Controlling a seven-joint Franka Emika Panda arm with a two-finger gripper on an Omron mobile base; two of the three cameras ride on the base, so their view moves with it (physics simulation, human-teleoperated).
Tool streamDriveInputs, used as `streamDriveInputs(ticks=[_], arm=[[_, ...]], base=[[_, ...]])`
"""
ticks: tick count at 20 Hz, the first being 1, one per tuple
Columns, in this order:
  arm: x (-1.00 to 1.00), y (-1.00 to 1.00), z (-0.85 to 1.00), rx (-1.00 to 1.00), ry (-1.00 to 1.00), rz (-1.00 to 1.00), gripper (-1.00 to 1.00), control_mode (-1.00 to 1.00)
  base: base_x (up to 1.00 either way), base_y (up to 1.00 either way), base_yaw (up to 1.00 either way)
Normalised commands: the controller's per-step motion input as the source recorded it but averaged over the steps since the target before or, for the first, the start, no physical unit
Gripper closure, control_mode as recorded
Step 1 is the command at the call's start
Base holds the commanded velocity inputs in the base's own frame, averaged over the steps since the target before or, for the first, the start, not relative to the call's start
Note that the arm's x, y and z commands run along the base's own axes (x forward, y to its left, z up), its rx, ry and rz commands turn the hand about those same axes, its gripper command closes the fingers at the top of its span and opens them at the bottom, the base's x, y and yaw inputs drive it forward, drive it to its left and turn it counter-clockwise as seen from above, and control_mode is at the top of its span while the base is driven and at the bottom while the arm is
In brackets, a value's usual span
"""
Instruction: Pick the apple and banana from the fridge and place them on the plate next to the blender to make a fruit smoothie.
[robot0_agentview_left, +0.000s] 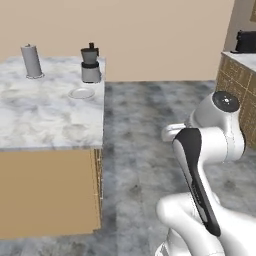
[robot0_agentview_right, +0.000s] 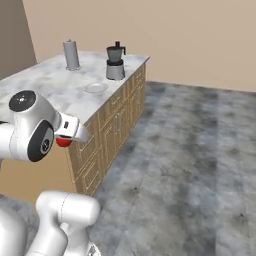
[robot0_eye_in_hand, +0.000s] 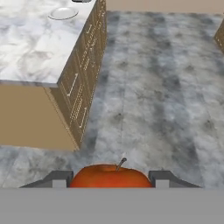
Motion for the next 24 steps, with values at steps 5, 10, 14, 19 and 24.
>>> streamDriveInputs(ticks=[5,10,14,19,24], arm=[[0.0,0.0,0.0,0.0,0.0,0.0,1.0,1.0],[0.0,0.0,0.0,0.0,0.0,0.0,1.0,1.0],[0.0,0.0,0.0,0.0,0.0,0.0,1.0,1.0],[0.0,0.0,0.0,0.0,0.0,0.0,1.0,1.0],[0.0,0.0,0.0,0.0,0.0,0.0,1.0,1.0]], base=[[1.0,-0.02,0.04],[1.0,-0.07,0.03],[1.0,-0.14,0.04],[1.0,-0.22,0.1],[1.0,-0.41,0.19]])
